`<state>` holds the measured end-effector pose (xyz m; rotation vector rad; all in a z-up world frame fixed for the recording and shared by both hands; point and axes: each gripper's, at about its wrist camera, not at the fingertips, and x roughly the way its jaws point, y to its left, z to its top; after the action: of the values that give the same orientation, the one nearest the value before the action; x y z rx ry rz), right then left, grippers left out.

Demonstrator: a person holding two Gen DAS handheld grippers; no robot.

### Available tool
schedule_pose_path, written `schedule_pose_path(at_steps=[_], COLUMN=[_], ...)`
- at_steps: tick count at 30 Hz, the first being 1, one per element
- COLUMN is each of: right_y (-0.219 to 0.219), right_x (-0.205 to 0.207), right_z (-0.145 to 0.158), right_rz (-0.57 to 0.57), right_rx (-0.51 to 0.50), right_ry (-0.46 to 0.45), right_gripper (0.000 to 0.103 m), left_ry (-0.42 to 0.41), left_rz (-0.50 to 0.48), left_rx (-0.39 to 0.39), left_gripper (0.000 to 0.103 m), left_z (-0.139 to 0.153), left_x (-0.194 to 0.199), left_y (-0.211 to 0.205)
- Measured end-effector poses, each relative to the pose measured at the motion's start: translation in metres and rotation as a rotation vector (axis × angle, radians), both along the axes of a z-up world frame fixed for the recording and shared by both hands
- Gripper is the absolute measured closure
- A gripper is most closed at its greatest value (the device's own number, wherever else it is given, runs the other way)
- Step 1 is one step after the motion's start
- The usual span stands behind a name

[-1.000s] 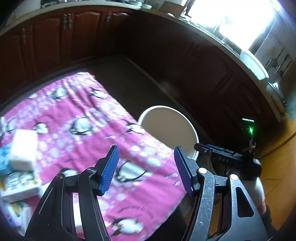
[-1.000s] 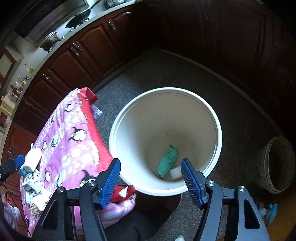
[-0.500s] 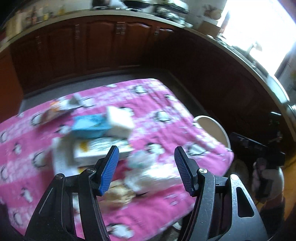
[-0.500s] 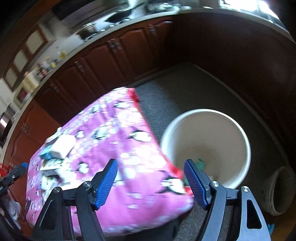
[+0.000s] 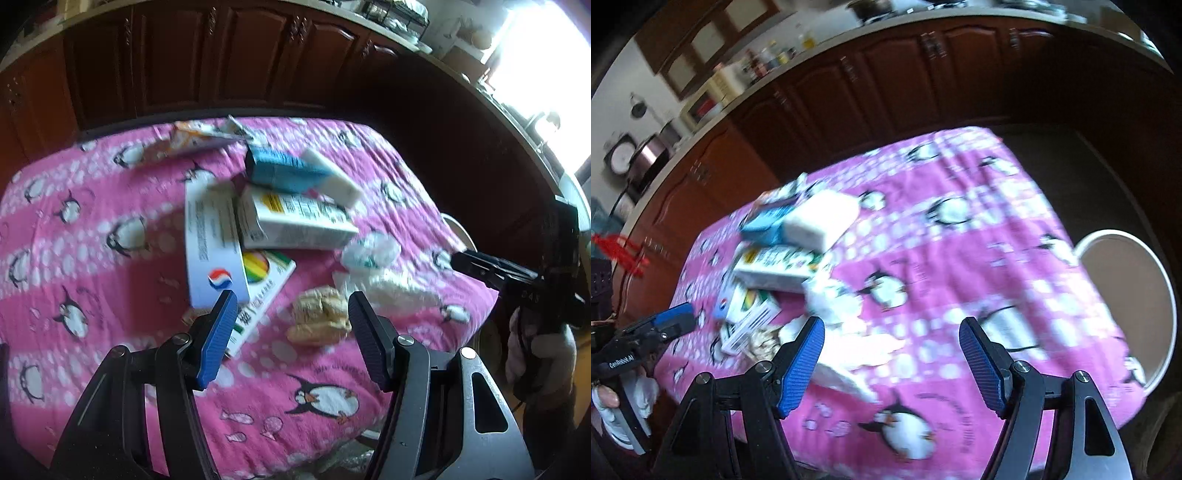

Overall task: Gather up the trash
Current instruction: 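Grasp the brown paper wad with left tool while right tool grasps crumpled tissue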

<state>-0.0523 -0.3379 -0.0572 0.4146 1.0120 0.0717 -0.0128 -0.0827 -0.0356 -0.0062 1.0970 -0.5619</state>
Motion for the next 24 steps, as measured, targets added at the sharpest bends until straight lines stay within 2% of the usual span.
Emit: schedule_pose_path(at_steps=[15,24], right_y=[0.042,0.047], right_x=[0.005,0.008], right_z=[-0.018,-0.026], right_rz=[0.128,0.145], right_rx=[-0.007,-0.006], right_ry=[0.049,0.066], right_gripper=[0.030,0.030], left_ry=[-0.018,-0.008], left_rz=[-0.027,-0.045], left_rx=[0.079,0.103], left_gripper=[0.042,0.042], left_z=[-0.030,-0.040], left_x=[-0.011,-0.008], left_y=[-0.026,-0.036])
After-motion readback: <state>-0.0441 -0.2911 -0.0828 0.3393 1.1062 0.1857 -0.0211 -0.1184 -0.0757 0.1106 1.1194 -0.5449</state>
